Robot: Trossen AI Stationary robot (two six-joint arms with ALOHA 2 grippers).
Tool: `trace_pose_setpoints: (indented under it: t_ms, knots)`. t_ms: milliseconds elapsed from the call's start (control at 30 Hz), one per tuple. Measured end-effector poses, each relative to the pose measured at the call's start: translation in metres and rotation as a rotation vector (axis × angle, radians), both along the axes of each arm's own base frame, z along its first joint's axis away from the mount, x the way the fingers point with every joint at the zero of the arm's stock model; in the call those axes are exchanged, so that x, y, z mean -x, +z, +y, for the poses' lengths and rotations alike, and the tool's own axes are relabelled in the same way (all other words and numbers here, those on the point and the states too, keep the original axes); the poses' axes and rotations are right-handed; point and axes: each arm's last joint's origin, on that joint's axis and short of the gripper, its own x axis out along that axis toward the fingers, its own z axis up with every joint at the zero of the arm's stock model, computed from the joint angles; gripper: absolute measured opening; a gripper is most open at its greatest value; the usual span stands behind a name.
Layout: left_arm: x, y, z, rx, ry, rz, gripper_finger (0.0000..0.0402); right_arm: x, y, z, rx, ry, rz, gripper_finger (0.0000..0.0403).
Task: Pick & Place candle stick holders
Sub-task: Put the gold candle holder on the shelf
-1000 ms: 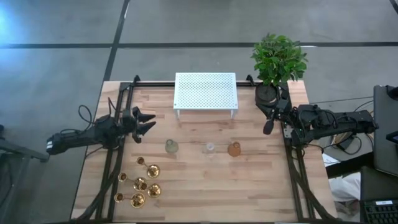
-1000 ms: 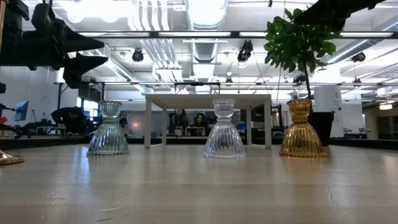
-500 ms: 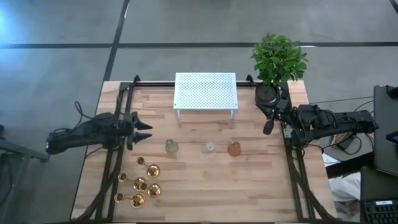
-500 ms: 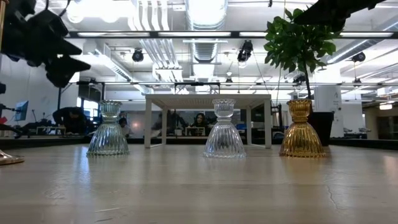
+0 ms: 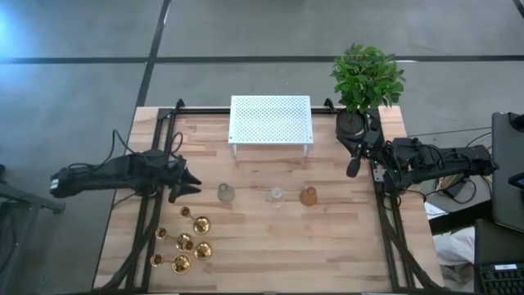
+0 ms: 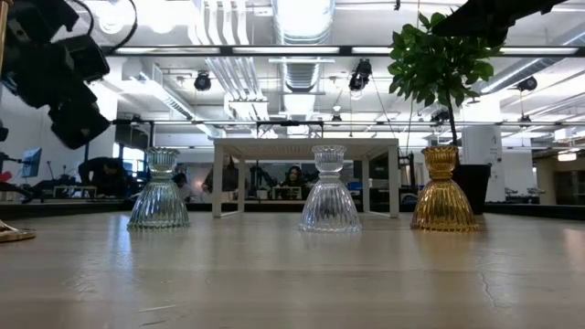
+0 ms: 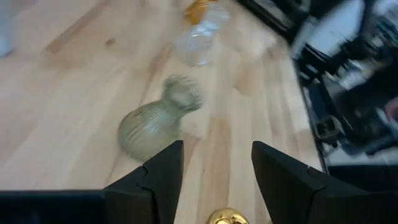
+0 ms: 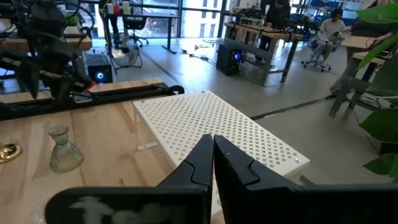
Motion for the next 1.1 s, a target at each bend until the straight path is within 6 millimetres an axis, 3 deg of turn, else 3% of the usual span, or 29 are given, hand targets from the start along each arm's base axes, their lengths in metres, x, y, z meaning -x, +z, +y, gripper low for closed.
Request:
trace_pose_setpoints:
  t_ms: [233, 533, 633, 833, 1000, 1100]
  knots:
    - [-0.006, 0.003, -0.003, -0.084, -0.099, -0.061, 0.0168, 0.000, 0.000, 0.000, 0.000, 0.000, 0.000, 0.0008]
    - [0.000, 0.009, -0.005, 0.108, -0.042, 0.022, 0.0167, 0.000, 0.000, 0.000, 0.000, 0.000, 0.000, 0.0008]
    - [0.000, 0.025, -0.006, 0.123, -0.061, -0.024, 0.0167, 0.000, 0.000, 0.000, 0.000, 0.000, 0.000, 0.0008]
    - [0.004, 0.056, -0.003, -0.165, -0.099, -0.171, 0.0167, 0.000, 0.000, 0.000, 0.000, 0.000, 0.000, 0.0008]
    - [-0.005, 0.065, 0.004, -0.339, 0.094, -0.281, 0.0167, 0.000, 0.000, 0.000, 0.000, 0.000, 0.000, 0.0008]
    - [-0.012, 0.060, 0.008, -0.395, 0.200, -0.299, 0.0167, 0.000, 0.000, 0.000, 0.000, 0.000, 0.000, 0.0008]
